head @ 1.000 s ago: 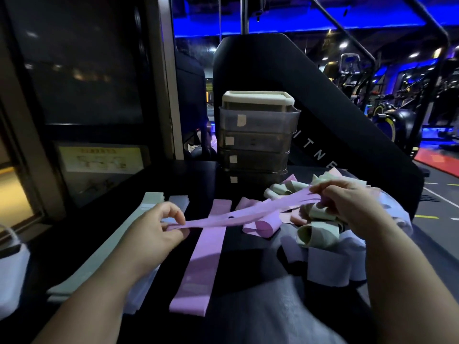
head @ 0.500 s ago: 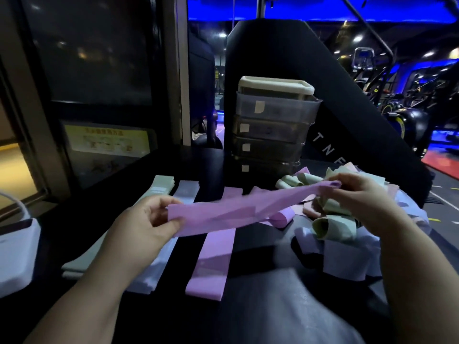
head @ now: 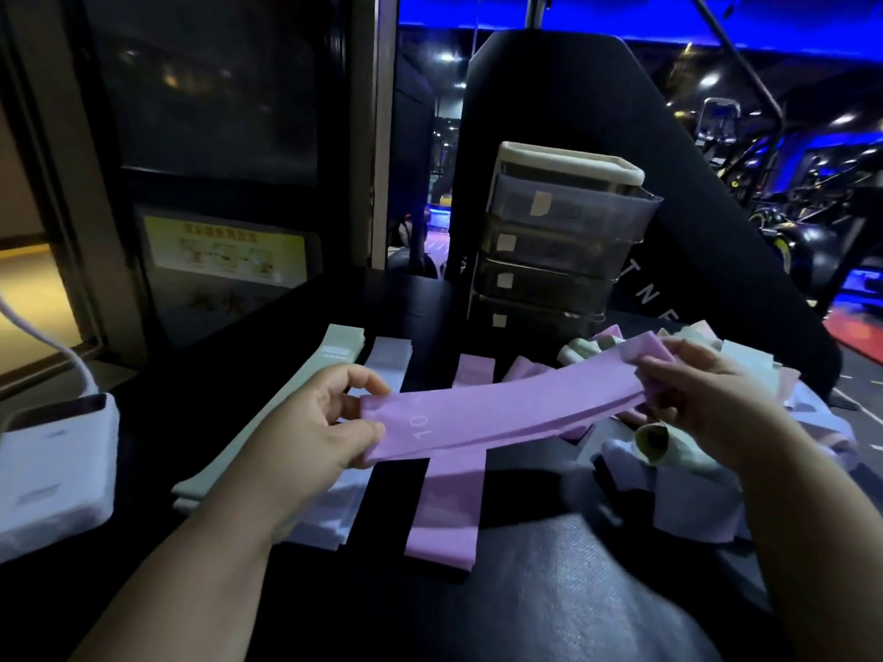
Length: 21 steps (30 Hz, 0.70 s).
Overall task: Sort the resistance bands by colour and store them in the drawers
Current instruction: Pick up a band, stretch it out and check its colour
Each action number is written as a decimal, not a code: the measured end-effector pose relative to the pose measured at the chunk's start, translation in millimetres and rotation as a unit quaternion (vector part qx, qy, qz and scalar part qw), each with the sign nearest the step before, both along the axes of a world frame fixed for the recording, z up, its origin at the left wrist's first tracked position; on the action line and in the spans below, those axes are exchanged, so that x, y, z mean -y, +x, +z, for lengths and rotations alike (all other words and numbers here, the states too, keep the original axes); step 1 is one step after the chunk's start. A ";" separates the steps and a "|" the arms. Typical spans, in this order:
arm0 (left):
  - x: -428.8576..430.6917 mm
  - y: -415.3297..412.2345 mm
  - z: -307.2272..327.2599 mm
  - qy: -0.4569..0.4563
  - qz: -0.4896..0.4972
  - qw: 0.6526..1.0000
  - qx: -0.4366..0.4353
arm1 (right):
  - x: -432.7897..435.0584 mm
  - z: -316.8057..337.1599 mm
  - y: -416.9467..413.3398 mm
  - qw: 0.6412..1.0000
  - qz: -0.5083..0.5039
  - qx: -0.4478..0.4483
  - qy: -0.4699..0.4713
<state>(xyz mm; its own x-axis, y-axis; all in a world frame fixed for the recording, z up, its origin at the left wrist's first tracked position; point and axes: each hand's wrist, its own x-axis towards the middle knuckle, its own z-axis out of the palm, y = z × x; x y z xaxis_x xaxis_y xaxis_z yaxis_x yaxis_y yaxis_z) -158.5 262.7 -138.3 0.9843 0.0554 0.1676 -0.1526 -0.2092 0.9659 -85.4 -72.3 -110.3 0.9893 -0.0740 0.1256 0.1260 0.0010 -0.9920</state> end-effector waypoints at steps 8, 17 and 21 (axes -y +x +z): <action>-7.2 3.7 -4.8 -0.008 0.012 1.000 0.001 | -8.9 -2.1 8.5 0.995 -0.095 0.014 -0.022; -3.5 -11.8 5.5 0.121 -0.023 0.992 0.009 | -32.5 30.0 27.9 0.977 -0.150 0.073 -0.134; 6.3 -20.3 4.9 0.151 -0.039 0.988 0.009 | -55.5 37.2 48.6 0.962 -0.147 0.062 -0.221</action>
